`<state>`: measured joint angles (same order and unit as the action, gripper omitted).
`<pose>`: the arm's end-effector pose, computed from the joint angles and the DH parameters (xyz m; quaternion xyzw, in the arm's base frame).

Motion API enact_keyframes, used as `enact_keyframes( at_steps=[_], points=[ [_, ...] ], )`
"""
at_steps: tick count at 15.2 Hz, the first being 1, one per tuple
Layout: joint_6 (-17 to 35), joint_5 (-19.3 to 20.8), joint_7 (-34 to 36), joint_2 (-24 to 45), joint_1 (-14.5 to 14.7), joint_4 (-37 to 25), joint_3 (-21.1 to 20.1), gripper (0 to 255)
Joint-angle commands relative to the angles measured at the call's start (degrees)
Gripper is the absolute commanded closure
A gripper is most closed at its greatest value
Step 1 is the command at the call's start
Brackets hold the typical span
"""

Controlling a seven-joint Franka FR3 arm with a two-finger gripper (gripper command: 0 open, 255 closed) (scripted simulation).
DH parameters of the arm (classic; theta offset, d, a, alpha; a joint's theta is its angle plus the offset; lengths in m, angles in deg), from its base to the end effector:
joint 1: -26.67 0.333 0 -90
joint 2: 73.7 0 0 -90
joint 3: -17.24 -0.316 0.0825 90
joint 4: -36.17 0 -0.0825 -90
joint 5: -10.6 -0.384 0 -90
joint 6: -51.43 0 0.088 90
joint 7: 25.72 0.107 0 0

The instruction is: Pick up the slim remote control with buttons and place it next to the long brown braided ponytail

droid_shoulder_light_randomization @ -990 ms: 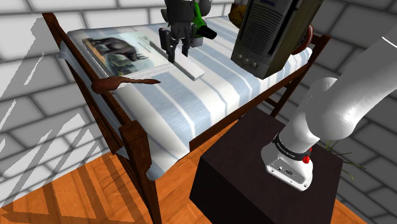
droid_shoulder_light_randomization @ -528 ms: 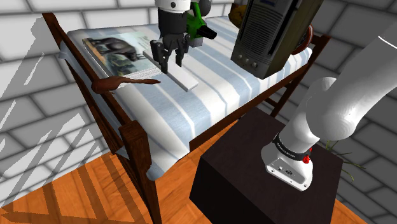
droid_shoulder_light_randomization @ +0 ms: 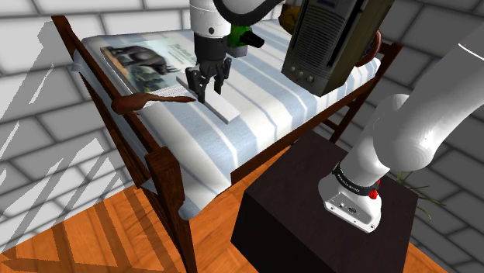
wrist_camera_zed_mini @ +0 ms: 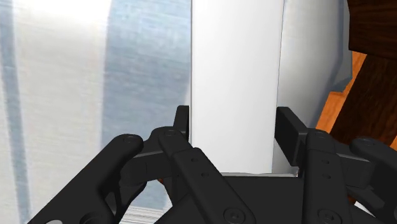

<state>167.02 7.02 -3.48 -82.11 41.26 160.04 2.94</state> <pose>0.4401 0.2507 0.4579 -0.9990 -0.0432 0.0051 0.0087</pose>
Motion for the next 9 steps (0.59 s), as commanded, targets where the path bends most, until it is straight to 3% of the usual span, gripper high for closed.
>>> enact_keyframes(
  at_steps=[1,9],
  points=[
    [1.61,0.07,0.12,0.48,0.05,1.08,-0.11,255],
    [7.83,0.53,0.43,2.92,0.09,4.92,-0.39,255]
  ],
)
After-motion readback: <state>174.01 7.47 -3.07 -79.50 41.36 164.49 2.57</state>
